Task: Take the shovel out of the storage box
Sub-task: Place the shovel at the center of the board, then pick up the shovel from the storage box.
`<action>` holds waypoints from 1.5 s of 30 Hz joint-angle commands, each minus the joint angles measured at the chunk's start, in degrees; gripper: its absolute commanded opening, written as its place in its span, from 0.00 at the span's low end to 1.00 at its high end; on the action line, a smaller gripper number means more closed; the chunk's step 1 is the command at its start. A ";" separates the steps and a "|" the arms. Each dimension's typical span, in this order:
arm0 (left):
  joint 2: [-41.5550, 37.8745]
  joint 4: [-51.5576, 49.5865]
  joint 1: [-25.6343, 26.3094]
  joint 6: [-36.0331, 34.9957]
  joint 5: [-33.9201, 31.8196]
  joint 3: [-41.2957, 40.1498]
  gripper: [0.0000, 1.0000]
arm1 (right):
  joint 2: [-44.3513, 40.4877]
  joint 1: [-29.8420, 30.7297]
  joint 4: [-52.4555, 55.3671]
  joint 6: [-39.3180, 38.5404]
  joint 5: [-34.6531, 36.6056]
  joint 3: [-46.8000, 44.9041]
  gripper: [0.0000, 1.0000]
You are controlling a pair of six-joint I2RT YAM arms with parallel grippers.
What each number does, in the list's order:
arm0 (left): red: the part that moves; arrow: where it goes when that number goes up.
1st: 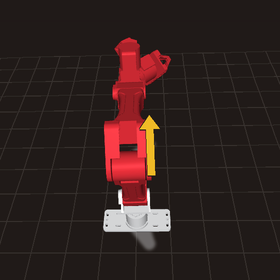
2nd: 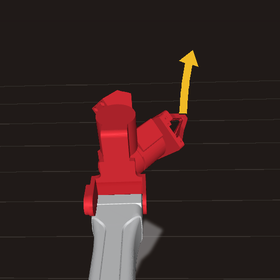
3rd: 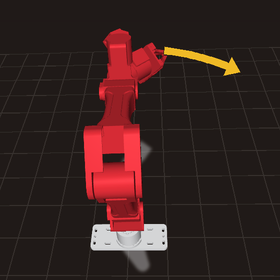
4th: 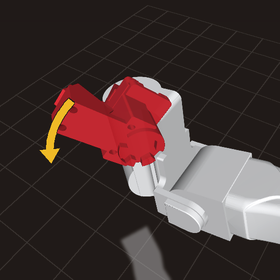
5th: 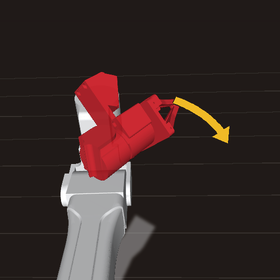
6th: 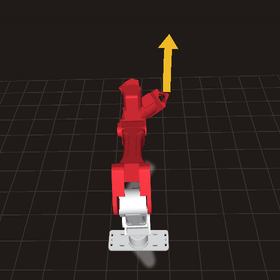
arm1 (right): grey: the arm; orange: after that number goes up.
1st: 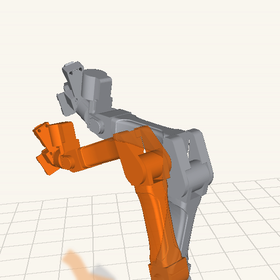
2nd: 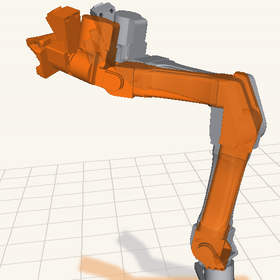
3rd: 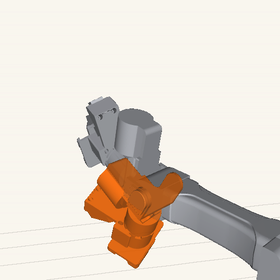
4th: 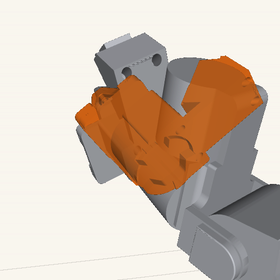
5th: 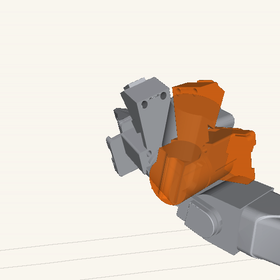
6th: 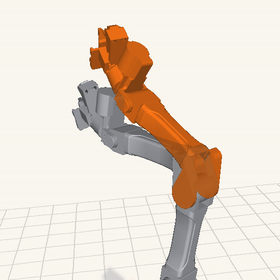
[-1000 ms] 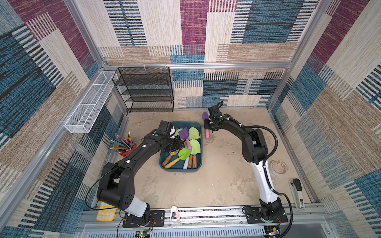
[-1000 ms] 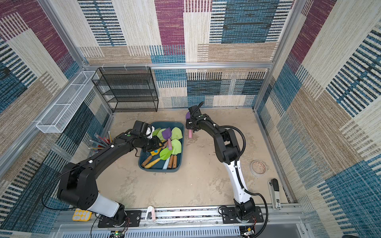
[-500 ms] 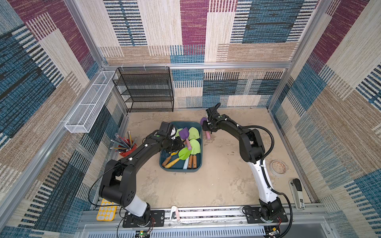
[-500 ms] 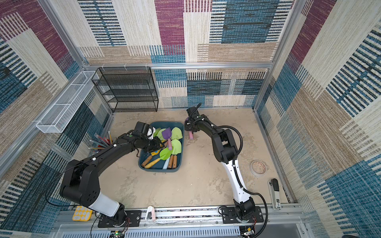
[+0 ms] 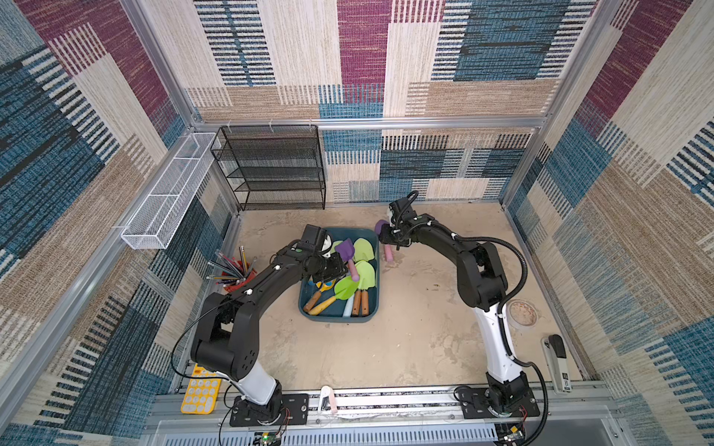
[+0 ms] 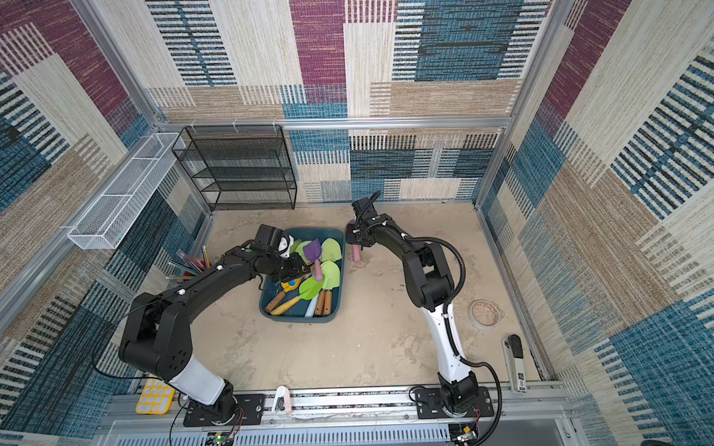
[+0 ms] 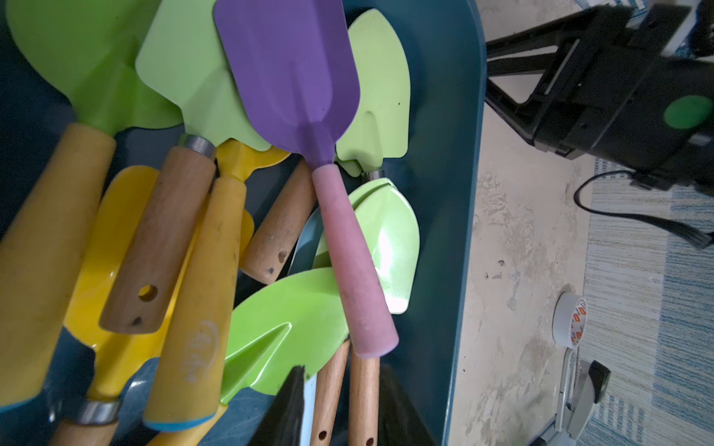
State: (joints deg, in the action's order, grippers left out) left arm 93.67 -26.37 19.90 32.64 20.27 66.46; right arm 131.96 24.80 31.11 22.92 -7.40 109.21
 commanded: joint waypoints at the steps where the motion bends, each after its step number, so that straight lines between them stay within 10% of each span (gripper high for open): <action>1: 0.84 -0.95 0.22 -0.59 -0.23 1.19 0.36 | -3.36 0.08 -2.64 0.11 2.42 -2.55 0.45; 26: 12.62 -8.65 5.15 -0.73 -3.18 11.91 0.48 | -29.54 0.09 -14.00 0.18 -1.34 -33.50 0.70; 45: 14.15 -10.70 5.24 -0.74 -3.84 13.90 0.15 | -33.37 0.10 -16.12 0.63 -2.58 -37.60 0.59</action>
State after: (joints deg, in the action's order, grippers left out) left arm 108.79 -36.77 25.23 32.40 16.51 80.16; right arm 99.39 24.84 16.97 22.92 -9.10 71.99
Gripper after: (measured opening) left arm 0.211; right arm 0.593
